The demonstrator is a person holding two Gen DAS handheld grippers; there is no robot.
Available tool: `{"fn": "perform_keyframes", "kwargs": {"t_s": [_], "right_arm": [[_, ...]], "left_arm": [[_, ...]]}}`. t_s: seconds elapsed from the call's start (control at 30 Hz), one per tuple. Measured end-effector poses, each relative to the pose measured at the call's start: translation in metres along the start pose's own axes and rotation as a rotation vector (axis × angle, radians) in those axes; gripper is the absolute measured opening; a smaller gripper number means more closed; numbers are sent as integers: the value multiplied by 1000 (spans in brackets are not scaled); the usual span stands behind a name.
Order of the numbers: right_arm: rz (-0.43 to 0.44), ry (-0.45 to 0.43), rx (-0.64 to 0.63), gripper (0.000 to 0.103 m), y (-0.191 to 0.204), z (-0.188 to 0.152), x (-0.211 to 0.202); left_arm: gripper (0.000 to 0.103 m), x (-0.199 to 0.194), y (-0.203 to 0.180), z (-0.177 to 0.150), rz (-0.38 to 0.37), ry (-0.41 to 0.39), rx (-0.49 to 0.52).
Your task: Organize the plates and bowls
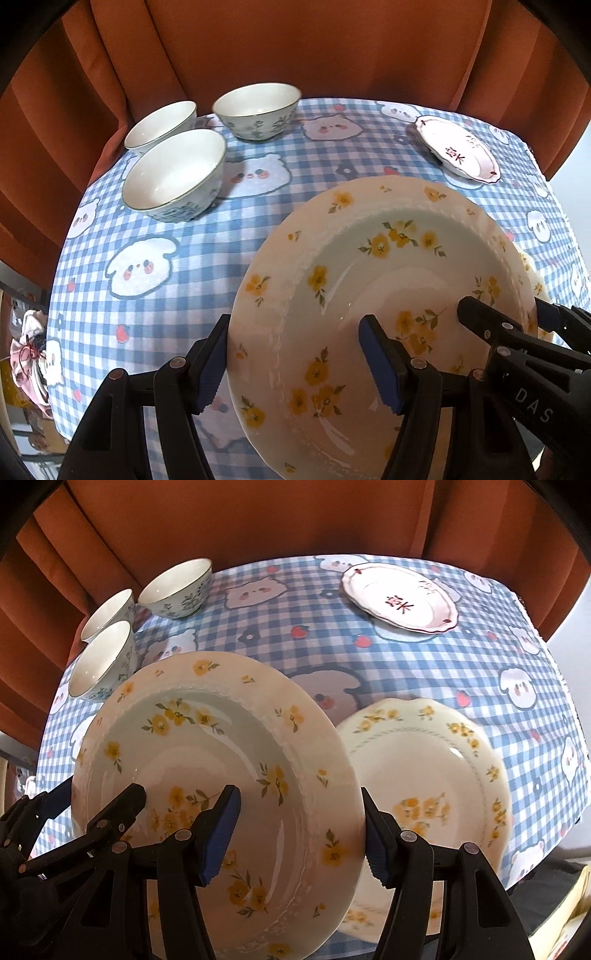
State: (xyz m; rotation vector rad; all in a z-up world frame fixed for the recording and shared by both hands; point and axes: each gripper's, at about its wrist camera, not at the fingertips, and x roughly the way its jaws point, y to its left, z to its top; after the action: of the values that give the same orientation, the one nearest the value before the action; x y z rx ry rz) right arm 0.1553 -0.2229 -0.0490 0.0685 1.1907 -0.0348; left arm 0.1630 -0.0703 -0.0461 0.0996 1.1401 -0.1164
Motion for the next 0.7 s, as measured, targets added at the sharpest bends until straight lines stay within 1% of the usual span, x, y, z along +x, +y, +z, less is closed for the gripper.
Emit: {"fn": "perform_keyframes", "kwargs": {"t_s": [0.33, 0.7], "right_arm": [[-5, 15, -65, 66, -53, 8, -10], [-25, 22, -68, 66, -123, 17, -14]], "left_arm": [[69, -5, -55, 0, -1, 16, -70], [69, -1, -124, 7, -20, 19, -74]]}}
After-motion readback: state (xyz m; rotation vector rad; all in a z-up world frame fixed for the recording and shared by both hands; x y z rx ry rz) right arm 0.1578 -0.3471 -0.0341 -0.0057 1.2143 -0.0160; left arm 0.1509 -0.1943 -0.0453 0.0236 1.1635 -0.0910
